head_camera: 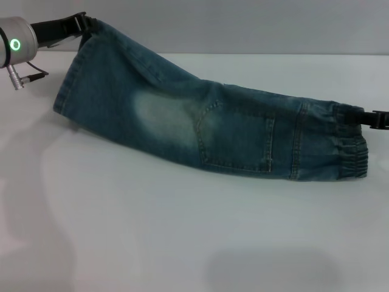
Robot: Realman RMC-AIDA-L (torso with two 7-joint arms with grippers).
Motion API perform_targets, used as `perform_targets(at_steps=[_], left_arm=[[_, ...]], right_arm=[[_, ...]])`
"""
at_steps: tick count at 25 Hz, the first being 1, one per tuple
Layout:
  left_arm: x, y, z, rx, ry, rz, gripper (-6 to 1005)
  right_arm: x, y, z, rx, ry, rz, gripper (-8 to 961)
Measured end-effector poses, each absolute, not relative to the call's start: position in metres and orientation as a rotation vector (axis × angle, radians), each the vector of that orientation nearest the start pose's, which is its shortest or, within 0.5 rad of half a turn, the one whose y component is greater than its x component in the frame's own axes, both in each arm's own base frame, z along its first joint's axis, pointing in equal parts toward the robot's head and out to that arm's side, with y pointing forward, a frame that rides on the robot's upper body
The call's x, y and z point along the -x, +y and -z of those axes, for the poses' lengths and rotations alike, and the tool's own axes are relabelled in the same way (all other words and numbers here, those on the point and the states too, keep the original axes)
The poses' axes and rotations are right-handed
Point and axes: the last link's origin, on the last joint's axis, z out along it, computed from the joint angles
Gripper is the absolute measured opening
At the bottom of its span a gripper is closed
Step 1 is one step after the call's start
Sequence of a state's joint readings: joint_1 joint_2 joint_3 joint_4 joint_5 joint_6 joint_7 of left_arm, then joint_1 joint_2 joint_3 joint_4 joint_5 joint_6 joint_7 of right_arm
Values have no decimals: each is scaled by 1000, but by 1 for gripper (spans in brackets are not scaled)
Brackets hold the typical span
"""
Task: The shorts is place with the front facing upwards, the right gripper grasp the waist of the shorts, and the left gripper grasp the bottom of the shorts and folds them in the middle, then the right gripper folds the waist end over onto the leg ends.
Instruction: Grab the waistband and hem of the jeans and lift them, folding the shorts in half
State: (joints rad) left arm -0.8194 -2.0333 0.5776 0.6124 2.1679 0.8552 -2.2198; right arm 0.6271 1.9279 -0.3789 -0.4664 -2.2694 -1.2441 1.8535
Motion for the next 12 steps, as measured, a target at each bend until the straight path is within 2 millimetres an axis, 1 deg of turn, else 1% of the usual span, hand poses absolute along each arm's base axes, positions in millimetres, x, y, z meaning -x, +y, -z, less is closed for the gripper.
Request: perform_targets(at_steps=[9, 12], left_arm=[[244, 470, -43, 1890, -1333, 643, 93], [248, 470, -42, 1870, -1335, 633, 94]], right_arm=[[-330, 380, -52, 2167, 1367, -541, 19], [-328, 382, -52, 2172, 1356, -542, 20]])
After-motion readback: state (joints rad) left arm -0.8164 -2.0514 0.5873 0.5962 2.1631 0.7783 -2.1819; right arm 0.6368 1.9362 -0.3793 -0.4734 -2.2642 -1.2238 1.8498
